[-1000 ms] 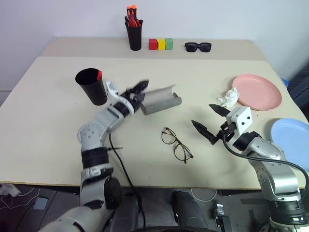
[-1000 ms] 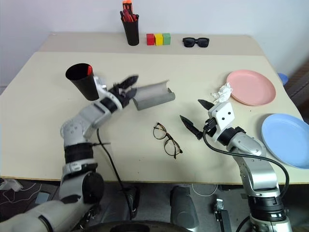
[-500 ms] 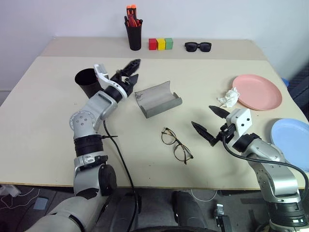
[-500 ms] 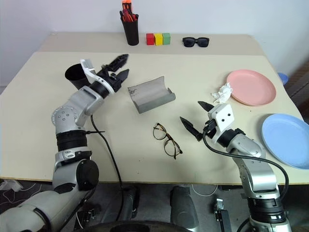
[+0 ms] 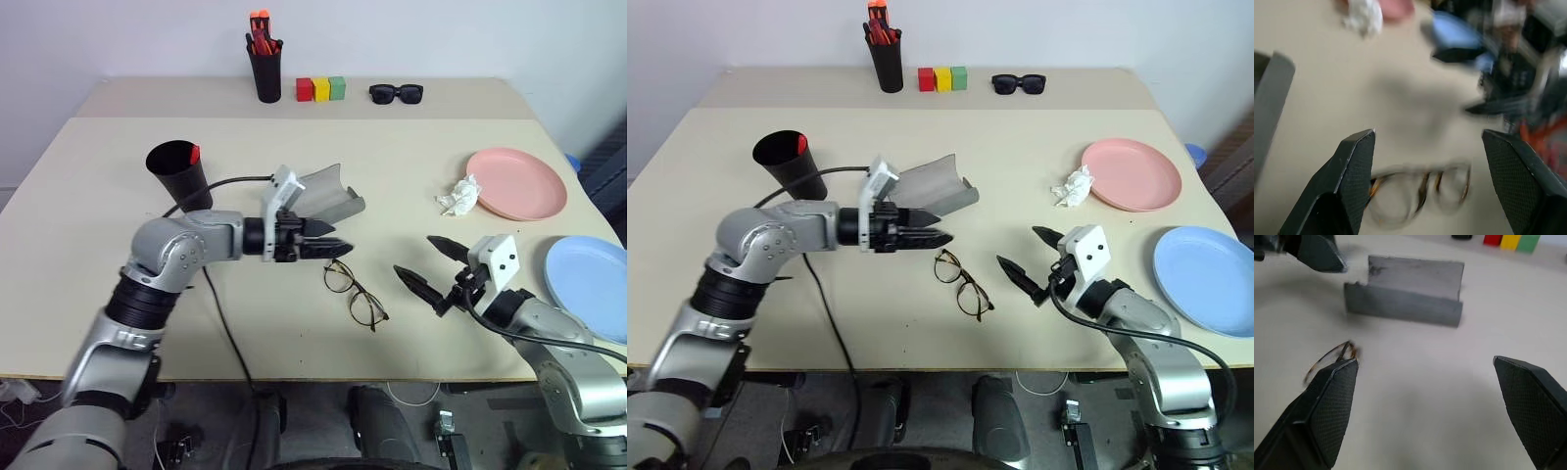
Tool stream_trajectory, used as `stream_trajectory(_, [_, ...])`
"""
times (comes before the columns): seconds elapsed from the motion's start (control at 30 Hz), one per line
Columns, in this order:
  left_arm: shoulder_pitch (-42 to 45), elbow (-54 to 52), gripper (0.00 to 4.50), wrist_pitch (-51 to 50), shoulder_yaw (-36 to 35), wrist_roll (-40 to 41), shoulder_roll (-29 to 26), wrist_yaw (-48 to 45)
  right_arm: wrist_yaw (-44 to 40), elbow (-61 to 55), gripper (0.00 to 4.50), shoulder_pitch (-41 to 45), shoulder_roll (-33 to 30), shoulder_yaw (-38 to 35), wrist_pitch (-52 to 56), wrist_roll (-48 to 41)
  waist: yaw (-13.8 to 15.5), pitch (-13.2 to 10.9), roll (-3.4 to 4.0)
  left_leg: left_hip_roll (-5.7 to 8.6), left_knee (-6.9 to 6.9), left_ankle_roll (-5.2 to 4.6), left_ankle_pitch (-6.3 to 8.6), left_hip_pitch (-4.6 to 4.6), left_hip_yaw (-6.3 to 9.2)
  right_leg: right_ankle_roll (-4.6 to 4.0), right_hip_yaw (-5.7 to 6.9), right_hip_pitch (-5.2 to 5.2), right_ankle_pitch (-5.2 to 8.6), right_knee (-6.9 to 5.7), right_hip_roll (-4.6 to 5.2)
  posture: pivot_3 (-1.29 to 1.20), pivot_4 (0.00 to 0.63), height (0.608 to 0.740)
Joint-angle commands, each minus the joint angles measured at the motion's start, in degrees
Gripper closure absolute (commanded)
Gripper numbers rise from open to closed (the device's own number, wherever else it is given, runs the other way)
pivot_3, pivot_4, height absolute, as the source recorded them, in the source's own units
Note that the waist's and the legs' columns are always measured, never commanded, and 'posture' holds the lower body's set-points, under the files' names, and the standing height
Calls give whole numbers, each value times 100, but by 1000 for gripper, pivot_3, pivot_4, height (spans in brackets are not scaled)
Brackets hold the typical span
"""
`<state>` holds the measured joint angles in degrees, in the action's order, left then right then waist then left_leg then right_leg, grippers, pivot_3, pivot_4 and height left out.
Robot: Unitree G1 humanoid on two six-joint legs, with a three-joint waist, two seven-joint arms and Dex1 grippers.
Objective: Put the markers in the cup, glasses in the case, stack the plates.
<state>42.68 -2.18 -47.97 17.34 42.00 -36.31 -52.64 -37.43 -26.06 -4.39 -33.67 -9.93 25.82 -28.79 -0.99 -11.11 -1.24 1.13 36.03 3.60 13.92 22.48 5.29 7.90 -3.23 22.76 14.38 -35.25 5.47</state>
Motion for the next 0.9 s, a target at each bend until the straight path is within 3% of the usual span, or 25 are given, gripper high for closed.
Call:
stream_trajectory(0.03, [-78,-71,962,1503,-46,-861,-305,-920,-184,-433,0,-21,-203,79,392,-318,14,-1,2,0,0,0,0,0,-1,0,0,0,0,2,1,0,150,740])
stream_trajectory(0.1, [-510,-83,962,2590,-567,-1051,-225,-1013,-266,-430,0,6,-273,174,552,-378,22,0,3,0,-2,-3,2,3,-3,-1,0,0,0,11,5,0,150,740])
stream_trajectory(0.23, [-1061,-237,962,3143,-992,-1316,-489,-1175,-422,-313,0,99,-318,443,587,-261,24,-1,2,-2,-2,-9,6,8,-6,-1,0,5,0,12,9,0,150,740])
stream_trajectory(0.33, [-1460,-334,962,2977,-1240,-846,-766,-1938,-584,-138,0,216,-310,687,525,-165,17,-3,3,-2,-1,-10,6,8,-7,0,1,6,0,10,8,0,150,740])
stream_trajectory(0.43, [-1753,-448,962,2575,-1493,-570,-980,-2110,-761,123,0,386,-304,860,520,-129,12,-3,4,-2,7,-10,6,7,-8,0,0,3,-1,8,9,0,150,740])
stream_trajectory(0.73, [-2560,-730,962,3123,-1978,-732,-1438,-2905,-1253,703,0,881,-304,1107,650,-173,-14,-6,8,-6,0,-12,7,4,-9,1,0,9,-1,2,6,0,150,740])
stream_trajectory(0.9, [-2681,-962,962,3060,-2006,-684,-1433,-2879,-1476,849,0,1080,-338,1277,824,-216,20,-7,8,-7,5,-12,7,5,-9,0,1,6,-1,0,6,0,150,740])
